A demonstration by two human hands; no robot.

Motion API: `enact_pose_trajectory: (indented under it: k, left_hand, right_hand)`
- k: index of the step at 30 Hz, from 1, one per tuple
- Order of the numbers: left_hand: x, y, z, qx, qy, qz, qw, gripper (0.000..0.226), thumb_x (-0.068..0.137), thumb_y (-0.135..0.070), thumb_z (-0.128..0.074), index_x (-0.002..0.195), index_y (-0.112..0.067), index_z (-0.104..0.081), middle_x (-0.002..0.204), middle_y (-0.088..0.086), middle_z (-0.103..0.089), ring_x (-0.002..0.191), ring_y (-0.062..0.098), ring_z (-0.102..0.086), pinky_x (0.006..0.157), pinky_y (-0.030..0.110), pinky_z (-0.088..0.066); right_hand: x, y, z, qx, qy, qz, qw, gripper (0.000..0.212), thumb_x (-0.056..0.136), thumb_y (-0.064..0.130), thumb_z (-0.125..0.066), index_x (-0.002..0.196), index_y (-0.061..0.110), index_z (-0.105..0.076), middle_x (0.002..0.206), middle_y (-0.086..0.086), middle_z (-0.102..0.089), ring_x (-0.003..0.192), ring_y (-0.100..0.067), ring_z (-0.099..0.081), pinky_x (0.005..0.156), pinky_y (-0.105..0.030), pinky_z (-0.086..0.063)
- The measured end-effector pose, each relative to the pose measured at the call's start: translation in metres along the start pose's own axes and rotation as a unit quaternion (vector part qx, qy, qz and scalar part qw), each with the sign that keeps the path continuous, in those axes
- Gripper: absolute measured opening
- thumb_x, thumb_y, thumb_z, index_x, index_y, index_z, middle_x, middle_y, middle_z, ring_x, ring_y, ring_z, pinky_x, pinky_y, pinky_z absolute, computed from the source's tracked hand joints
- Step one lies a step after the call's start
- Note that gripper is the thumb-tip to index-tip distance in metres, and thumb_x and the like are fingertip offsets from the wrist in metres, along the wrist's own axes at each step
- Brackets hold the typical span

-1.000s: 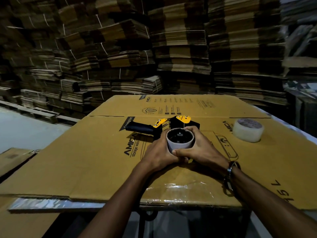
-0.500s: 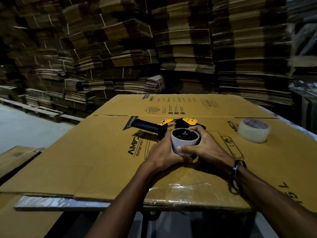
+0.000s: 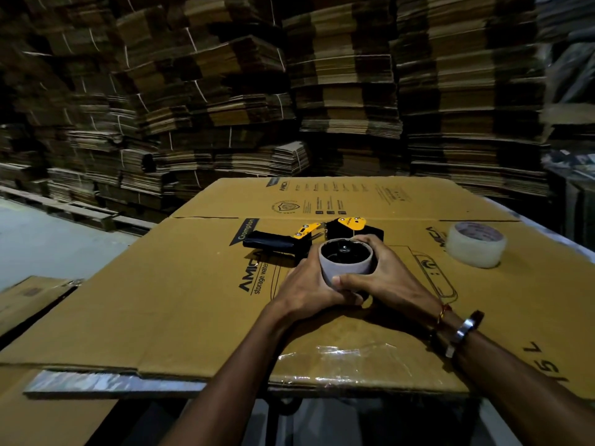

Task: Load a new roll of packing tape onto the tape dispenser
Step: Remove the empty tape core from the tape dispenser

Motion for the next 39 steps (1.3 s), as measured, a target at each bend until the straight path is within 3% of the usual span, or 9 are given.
enact_pose_trajectory:
  k: [9,17,21,25,34,39]
  left_hand:
    - [-0.002,-0.005,0.002,0.007,-0.017,-0.020,1.000,0.116,0.043,-0.063,-0.085,0.141,-0.036,-0.028,0.135,-0.009,-0.054,0.126,0.015,-0.052,0.104,0.044,-0.048]
    - [-0.005,-0.003,0.006,-0.046,-0.030,-0.014,0.998,0.101,0.055,-0.057,-0.086,0.138,-0.045,-0.031,0.129,-0.012,-0.056,0.116,0.016,-0.059,0.095,0.043,-0.055]
    - [-0.006,-0.004,0.006,-0.026,-0.028,-0.014,0.999,0.109,0.052,-0.053,-0.086,0.141,-0.040,-0.025,0.130,-0.008,-0.054,0.119,0.017,-0.056,0.099,0.043,-0.052]
    - [-0.006,-0.006,0.003,0.029,-0.016,-0.024,0.999,0.114,0.053,-0.053,-0.083,0.146,-0.037,-0.018,0.134,-0.002,-0.052,0.122,0.021,-0.051,0.105,0.044,-0.047]
    - [-0.008,-0.008,0.003,0.023,-0.019,-0.028,0.999,0.107,0.055,-0.060,-0.082,0.142,-0.042,-0.022,0.131,-0.006,-0.055,0.119,0.020,-0.055,0.101,0.045,-0.050]
    - [-0.008,-0.010,0.002,0.016,-0.013,-0.030,0.999,0.102,0.060,-0.057,-0.084,0.141,-0.042,-0.025,0.127,-0.007,-0.056,0.115,0.019,-0.057,0.098,0.045,-0.051]
  right_hand:
    - [-0.002,0.007,0.000,-0.041,-0.020,0.034,0.998,0.082,0.059,0.048,-0.089,0.126,0.040,-0.043,0.119,0.018,-0.061,0.110,-0.003,-0.061,0.094,-0.038,-0.055]
    - [0.000,-0.003,-0.002,0.059,-0.011,-0.031,0.998,0.081,0.056,0.054,-0.087,0.125,0.033,-0.050,0.118,0.011,-0.063,0.108,-0.011,-0.065,0.092,-0.042,-0.058]
    - [-0.002,0.004,-0.009,0.016,0.020,-0.035,0.999,0.083,0.067,0.044,-0.088,0.134,0.029,-0.042,0.123,0.013,-0.056,0.115,-0.010,-0.058,0.093,-0.028,-0.054]
    - [-0.004,0.007,-0.009,-0.043,0.002,-0.034,0.998,0.101,0.063,0.049,-0.088,0.145,0.024,-0.034,0.134,0.007,-0.051,0.121,-0.012,-0.052,0.103,-0.032,-0.047]
    - [-0.006,0.007,-0.003,0.023,0.000,-0.018,1.000,0.076,0.064,0.037,-0.091,0.126,0.035,-0.046,0.122,0.013,-0.060,0.113,-0.008,-0.060,0.098,-0.038,-0.054]
    - [-0.007,0.003,-0.002,0.080,-0.010,-0.019,0.997,0.068,0.061,0.044,-0.090,0.118,0.039,-0.055,0.118,0.011,-0.066,0.107,-0.011,-0.067,0.093,-0.045,-0.057]
Point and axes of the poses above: each hand's wrist, its own x-axis towards the middle knuckle, its own z-axis out of the back of the hand, y = z × x, the point moved 7 cm from there along x, towards the middle knuckle
